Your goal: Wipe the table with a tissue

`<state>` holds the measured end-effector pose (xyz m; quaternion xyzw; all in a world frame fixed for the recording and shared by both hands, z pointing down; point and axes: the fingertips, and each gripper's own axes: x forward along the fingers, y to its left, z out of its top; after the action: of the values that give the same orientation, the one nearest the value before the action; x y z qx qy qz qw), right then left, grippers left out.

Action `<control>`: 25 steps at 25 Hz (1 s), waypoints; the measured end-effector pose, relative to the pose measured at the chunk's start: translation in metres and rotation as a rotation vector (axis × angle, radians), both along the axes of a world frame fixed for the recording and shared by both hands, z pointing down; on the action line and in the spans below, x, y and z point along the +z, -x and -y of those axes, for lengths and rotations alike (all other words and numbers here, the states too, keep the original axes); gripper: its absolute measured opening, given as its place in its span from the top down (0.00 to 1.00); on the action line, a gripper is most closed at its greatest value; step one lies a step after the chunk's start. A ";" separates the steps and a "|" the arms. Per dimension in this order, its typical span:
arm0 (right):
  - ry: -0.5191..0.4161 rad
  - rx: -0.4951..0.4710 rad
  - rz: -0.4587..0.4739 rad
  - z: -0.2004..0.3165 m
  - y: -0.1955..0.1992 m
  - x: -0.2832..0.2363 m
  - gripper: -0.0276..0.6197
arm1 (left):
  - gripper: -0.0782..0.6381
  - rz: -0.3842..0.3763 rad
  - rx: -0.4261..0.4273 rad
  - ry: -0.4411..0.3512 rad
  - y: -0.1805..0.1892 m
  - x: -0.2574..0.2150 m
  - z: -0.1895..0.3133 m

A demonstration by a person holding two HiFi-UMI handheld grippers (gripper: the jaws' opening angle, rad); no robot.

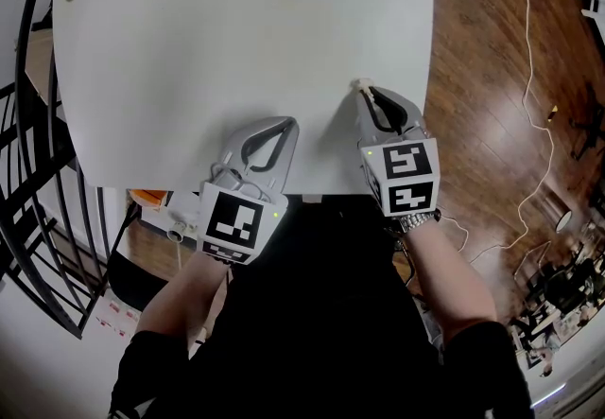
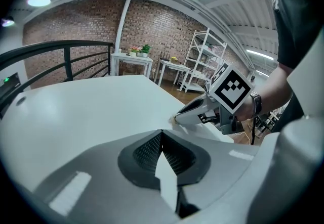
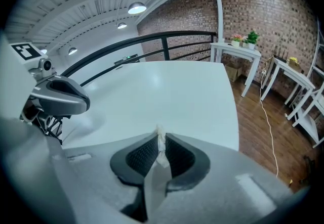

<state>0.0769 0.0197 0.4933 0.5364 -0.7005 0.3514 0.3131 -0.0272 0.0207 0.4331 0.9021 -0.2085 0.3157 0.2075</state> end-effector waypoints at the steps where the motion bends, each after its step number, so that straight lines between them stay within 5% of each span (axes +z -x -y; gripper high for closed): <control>1: 0.001 -0.003 0.003 -0.001 0.002 -0.001 0.91 | 0.87 -0.001 0.000 -0.002 0.001 -0.001 0.000; 25: -0.129 -0.065 0.032 -0.023 -0.017 -0.064 0.91 | 0.87 -0.022 -0.009 -0.125 -0.045 -0.055 -0.019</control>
<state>0.0939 0.0427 0.4294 0.5268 -0.7437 0.3035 0.2779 0.0174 0.0398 0.3785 0.9157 -0.2297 0.2913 0.1544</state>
